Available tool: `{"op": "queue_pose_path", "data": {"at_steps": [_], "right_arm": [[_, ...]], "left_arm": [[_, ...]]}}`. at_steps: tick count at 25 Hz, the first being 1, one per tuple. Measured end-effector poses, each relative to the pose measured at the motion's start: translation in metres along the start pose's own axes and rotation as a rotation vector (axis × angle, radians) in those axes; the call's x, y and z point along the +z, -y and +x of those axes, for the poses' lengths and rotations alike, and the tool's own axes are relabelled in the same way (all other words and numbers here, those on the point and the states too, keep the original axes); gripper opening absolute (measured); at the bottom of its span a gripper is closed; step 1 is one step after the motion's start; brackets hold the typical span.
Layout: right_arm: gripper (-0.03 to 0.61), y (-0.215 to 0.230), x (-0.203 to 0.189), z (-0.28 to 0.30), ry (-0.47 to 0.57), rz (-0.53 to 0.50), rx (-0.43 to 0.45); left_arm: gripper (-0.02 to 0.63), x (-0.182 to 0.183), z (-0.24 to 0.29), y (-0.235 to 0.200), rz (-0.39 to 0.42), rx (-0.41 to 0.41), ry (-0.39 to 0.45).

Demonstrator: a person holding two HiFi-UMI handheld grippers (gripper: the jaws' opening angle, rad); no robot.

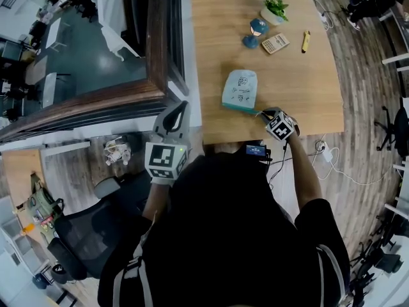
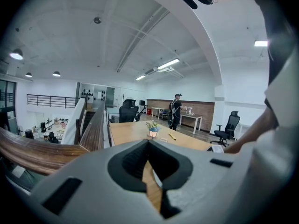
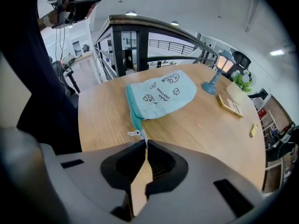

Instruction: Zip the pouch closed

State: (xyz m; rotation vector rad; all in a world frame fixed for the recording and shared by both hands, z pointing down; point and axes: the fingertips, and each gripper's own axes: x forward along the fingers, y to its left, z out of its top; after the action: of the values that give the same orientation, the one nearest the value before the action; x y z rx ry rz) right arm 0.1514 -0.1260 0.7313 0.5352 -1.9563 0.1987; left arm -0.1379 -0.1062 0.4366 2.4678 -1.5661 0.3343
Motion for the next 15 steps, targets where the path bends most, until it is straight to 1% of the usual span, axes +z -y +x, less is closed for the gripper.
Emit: {"op": "queue_pose_path", "data": {"at_steps": [3,6,8,11,15], "right_arm": [[0.026,-0.002,0.015,-0.012,0.070,0.051,-0.003],[0.025,-0.009,0.044,-0.035,0.200,0.156,0.006],[0.023,-0.014,0.068,-0.055,0.290,0.199,0.000],[0.023,-0.024,0.105,-0.085,0.415,0.219,-0.004],[0.021,-0.032,0.148,-0.129,0.561,0.211,-0.033]], "left_arm": [[-0.002,-0.002,0.005,0.004,0.000,-0.020,-0.004],[-0.002,-0.008,0.009,0.011,0.005,-0.060,-0.029],[-0.002,-0.011,0.011,0.017,0.011,-0.081,-0.038],[-0.002,-0.014,0.016,0.024,0.016,-0.104,-0.038],[-0.002,-0.011,0.021,0.038,0.037,-0.151,-0.030]]}}
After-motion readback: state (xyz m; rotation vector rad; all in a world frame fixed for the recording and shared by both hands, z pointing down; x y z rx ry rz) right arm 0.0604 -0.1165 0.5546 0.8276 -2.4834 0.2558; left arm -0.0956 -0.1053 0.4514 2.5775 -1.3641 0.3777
